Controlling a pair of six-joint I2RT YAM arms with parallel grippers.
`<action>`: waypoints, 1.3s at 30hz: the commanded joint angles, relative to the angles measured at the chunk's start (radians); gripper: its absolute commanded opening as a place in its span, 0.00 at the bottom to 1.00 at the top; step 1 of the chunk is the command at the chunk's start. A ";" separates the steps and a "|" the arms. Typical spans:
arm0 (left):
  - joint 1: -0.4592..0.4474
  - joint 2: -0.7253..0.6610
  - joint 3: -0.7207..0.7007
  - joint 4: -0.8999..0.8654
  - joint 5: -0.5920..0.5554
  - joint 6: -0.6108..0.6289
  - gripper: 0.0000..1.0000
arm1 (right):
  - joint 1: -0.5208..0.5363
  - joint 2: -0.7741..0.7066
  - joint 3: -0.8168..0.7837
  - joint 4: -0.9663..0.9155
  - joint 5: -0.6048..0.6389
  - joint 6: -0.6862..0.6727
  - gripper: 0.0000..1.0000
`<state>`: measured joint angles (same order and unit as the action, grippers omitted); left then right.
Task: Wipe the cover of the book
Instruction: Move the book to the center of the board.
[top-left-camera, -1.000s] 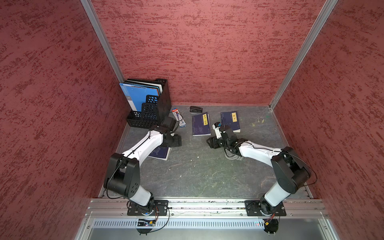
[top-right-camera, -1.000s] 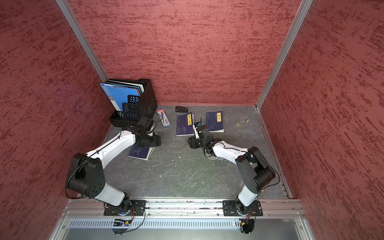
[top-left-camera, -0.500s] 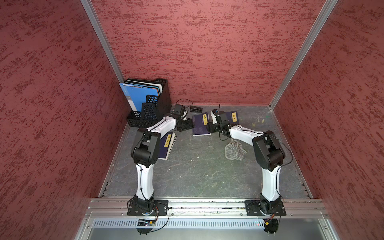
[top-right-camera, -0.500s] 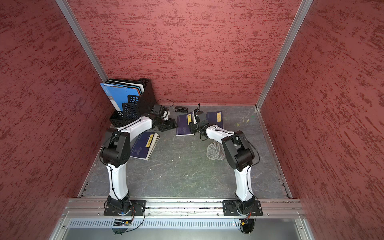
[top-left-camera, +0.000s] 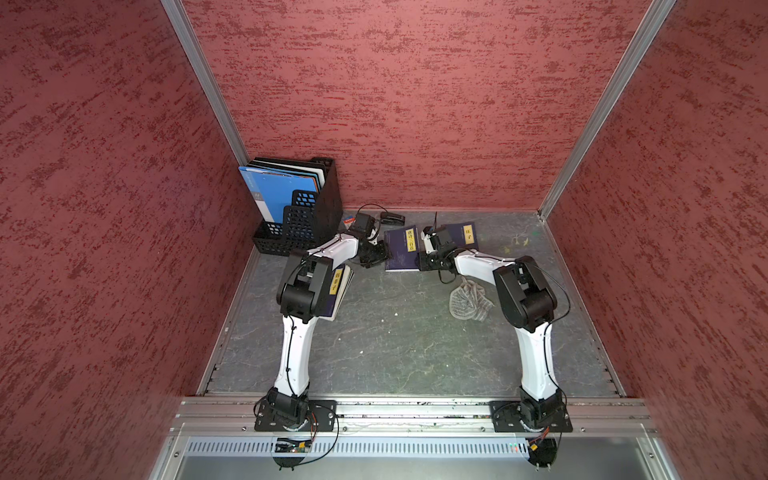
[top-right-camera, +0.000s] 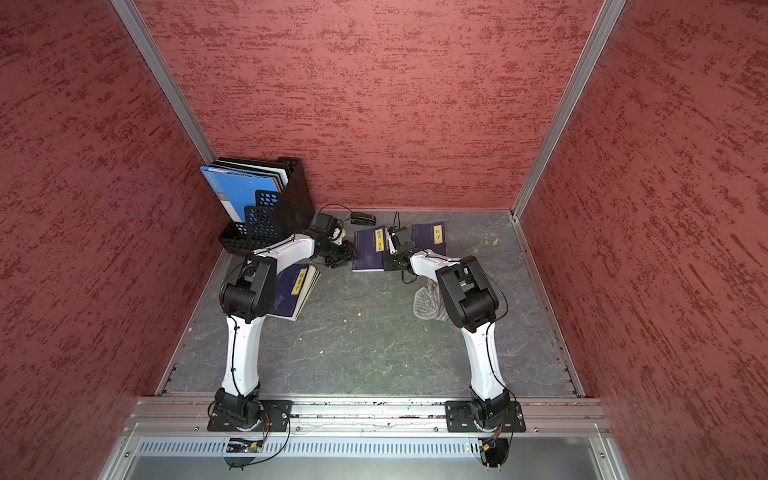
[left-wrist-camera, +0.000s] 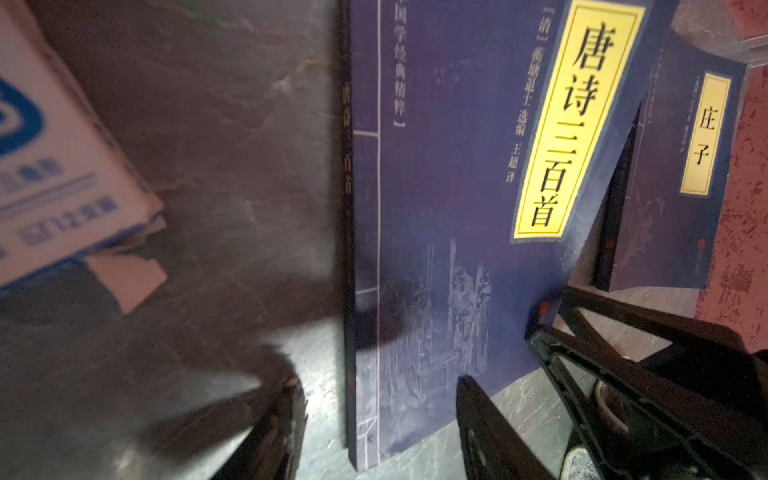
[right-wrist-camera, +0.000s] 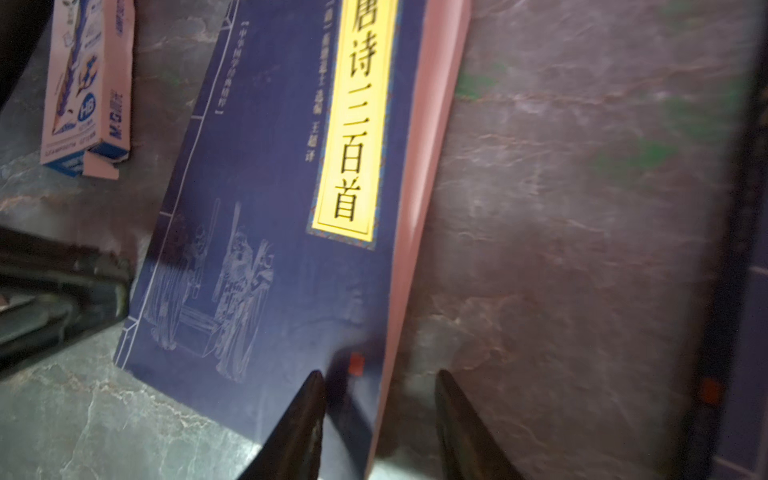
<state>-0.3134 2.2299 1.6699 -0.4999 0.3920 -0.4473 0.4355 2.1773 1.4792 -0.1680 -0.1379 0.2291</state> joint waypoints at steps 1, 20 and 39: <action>-0.003 0.040 0.026 0.012 0.025 -0.011 0.54 | -0.004 0.033 0.037 -0.005 -0.051 -0.022 0.40; -0.027 -0.013 -0.192 0.138 0.133 -0.049 0.17 | 0.022 -0.069 -0.182 0.032 -0.119 -0.004 0.25; -0.266 -0.509 -0.766 0.238 0.024 -0.162 0.13 | 0.185 -0.568 -0.684 0.014 -0.034 0.171 0.25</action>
<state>-0.5560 1.7695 0.9394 -0.2951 0.4213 -0.5758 0.5922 1.6440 0.8192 -0.1345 -0.1513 0.3603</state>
